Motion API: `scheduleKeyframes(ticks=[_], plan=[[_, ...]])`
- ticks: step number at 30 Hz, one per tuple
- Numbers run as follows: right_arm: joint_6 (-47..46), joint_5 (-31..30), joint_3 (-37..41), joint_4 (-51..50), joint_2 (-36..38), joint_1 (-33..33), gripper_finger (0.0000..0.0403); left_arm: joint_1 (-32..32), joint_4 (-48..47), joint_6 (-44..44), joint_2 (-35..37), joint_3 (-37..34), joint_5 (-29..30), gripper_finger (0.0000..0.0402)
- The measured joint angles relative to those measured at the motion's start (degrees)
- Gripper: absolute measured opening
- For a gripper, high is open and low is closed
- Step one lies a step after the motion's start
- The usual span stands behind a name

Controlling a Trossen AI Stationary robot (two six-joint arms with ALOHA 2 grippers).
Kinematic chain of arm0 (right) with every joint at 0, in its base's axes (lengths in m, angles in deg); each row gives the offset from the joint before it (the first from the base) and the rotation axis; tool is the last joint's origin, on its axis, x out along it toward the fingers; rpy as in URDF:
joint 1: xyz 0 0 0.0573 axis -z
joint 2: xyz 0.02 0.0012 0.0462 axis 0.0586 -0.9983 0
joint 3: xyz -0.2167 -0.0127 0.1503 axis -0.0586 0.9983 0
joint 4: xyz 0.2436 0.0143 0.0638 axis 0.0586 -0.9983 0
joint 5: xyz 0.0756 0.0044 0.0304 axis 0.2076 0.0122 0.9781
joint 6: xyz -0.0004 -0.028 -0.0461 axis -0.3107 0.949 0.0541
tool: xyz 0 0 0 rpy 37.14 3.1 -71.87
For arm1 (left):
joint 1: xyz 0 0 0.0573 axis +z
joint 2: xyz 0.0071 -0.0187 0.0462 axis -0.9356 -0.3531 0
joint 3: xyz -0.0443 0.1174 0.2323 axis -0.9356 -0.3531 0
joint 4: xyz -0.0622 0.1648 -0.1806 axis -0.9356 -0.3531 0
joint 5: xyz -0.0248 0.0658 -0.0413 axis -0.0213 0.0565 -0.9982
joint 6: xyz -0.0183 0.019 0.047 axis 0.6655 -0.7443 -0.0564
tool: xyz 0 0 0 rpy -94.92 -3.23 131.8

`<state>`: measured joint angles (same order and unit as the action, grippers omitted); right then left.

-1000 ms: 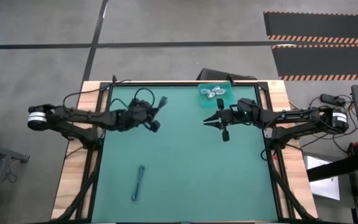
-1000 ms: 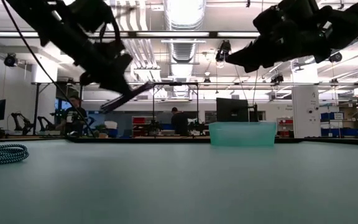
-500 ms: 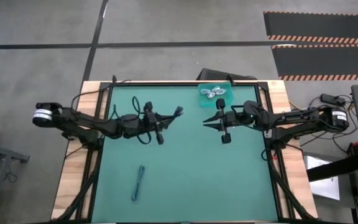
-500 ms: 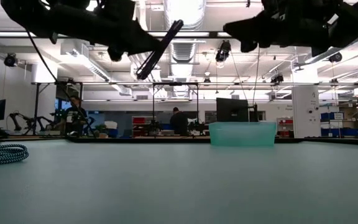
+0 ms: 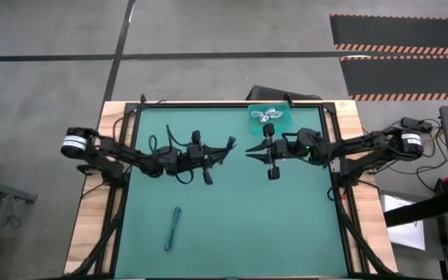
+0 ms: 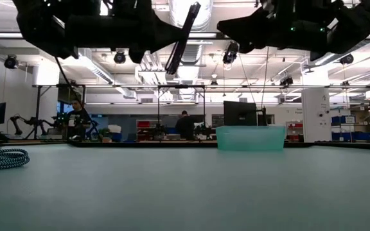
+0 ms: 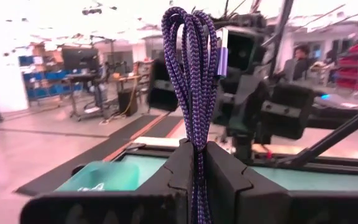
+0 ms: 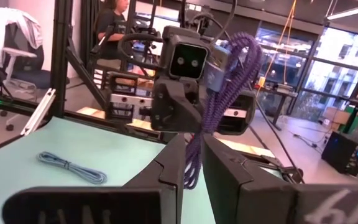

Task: Pick and place USB-C Cables
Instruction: Put the purple charger cable into the blue bin

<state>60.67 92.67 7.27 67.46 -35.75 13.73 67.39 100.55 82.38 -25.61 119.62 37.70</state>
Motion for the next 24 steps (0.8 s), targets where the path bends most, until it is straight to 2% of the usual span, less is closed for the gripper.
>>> scheduleKeyframes(ticks=[6, 14, 18, 24], plan=[[-3.7, 0.0, -3.3, 0.2, -3.8, 0.0, 0.0043, 0.0, 4.8, 0.0, -3.0, 0.8, -2.7, 0.0013], [-9.2, -0.9, -6.4, 0.2, -6.0, 0.1, 0.0047, 0.0, 6.5, 0.0, -3.4, 0.6, -2.9, 0.0013], [-10.5, -1.2, -7.1, 0.2, -6.6, 0.1, 0.0074, 0.0, 6.5, 0.0, -3.2, 0.5, -2.9, 0.0013], [-10.9, -1.4, -7.7, 0.2, -6.6, 0.1, 0.0139, 0.0, 6.4, 0.0, -3.2, 0.5, -2.9, 0.0013]])
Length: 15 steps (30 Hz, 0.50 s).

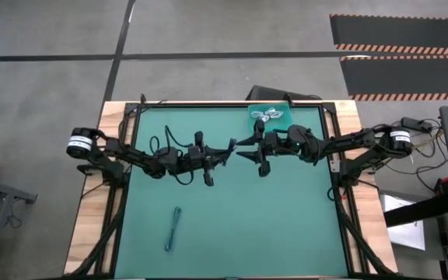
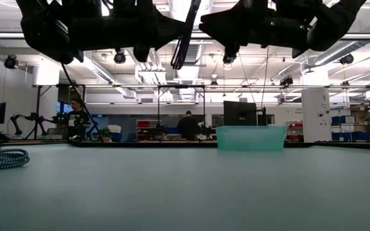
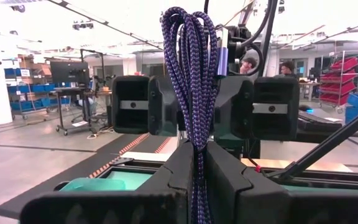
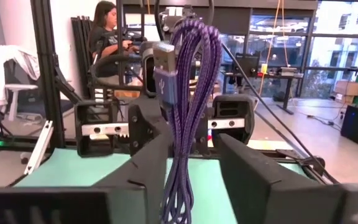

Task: Pick and place USB-C Cables
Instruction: Put the purple charger cable into the blue bin

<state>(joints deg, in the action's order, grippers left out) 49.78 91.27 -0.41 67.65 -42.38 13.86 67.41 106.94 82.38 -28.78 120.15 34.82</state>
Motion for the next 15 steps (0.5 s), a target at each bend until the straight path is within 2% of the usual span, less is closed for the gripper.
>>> scheduleKeyframes(ticks=[7, 15], plan=[[-1.5, -3.3, -0.8, -0.2, 0.0, 0.0, 0.0203, 0.0, 0.0, -1.4, 0.0, 0.2, 1.6, 0.0013], [-3.6, -3.3, -2.3, -1.5, 0.0, 0.0, 0.0228, 0.5, 0.0, -1.5, -0.3, 0.5, 1.8, 0.0013]])
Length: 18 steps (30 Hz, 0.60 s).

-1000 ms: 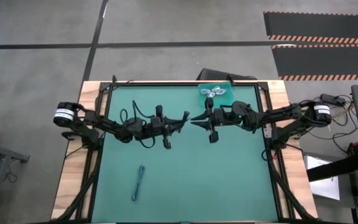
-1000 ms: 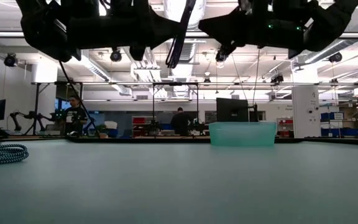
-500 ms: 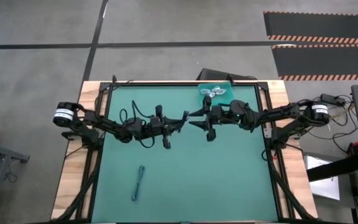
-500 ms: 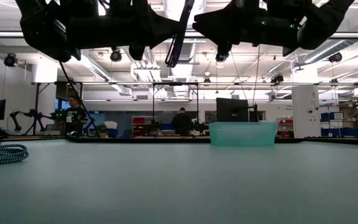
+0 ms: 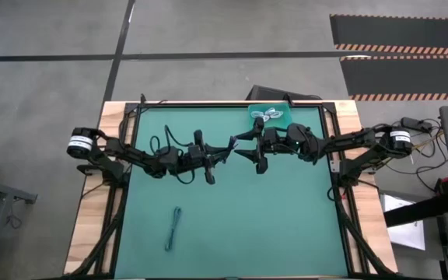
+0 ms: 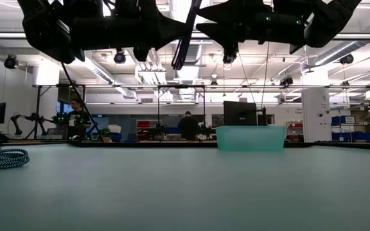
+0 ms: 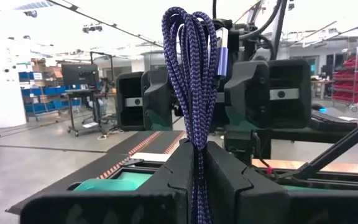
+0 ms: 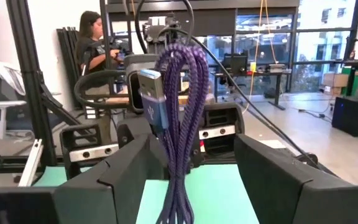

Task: Pick and place USB-C Cables
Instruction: Put the purple charger cable into the blue bin

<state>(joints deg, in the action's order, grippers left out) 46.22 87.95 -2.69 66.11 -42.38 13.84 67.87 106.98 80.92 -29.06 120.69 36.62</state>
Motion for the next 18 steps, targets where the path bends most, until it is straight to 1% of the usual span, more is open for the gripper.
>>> scheduleKeyframes(ticks=[3, 18], plan=[[-0.1, 0.1, -0.6, -0.6, 0.0, -0.1, 0.0228, 0.4, 0.3, 0.0, 0.0, 0.2, 1.0, 0.0013], [-0.5, 0.3, -1.6, -0.7, 0.0, -0.1, 0.0228, 0.6, -0.1, -1.5, -0.1, 3.7, 0.8, 0.0013]])
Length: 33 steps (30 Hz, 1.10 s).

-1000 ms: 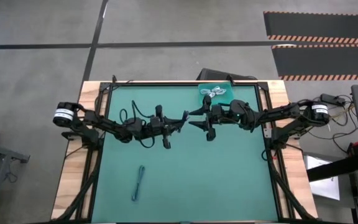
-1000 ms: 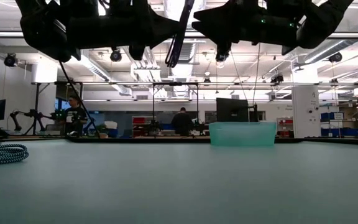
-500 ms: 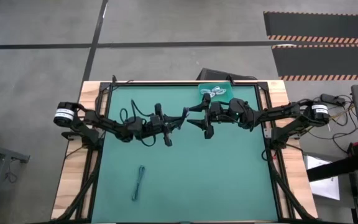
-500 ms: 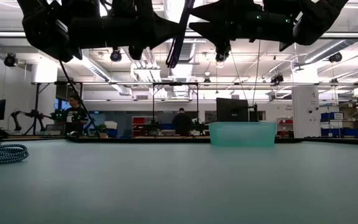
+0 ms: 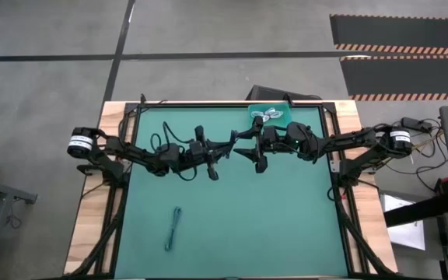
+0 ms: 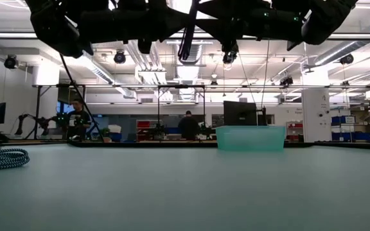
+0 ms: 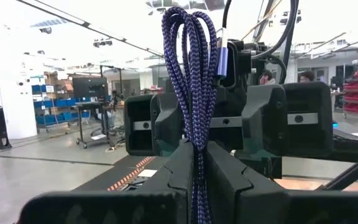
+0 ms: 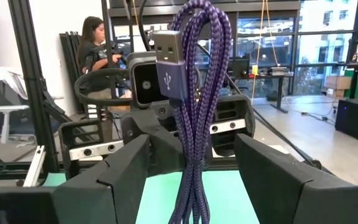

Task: Pick and place USB-C Cables
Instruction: Put the purple charger cable into the blue bin

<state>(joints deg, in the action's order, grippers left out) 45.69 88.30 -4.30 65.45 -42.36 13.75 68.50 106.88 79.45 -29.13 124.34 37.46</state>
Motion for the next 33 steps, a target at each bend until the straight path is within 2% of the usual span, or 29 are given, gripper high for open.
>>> scheduleKeyframes(ticks=[12, 24, 33], plan=[[-0.9, -1.5, -0.3, 1.1, -0.1, 0.0, 0.0228, 0.0, -1.5, 0.1, 0.0, 0.6, -0.3, 0.0013], [-0.9, -0.1, -4.8, 1.7, -6.3, 0.0, 0.0227, 0.0, -1.9, 0.2, 0.0, 0.2, -0.3, 0.0013], [-0.9, 0.3, -4.8, 2.2, -5.6, 0.0, 0.0215, 0.0, -2.2, 0.2, 0.0, 0.0, -0.3, 0.0013]])
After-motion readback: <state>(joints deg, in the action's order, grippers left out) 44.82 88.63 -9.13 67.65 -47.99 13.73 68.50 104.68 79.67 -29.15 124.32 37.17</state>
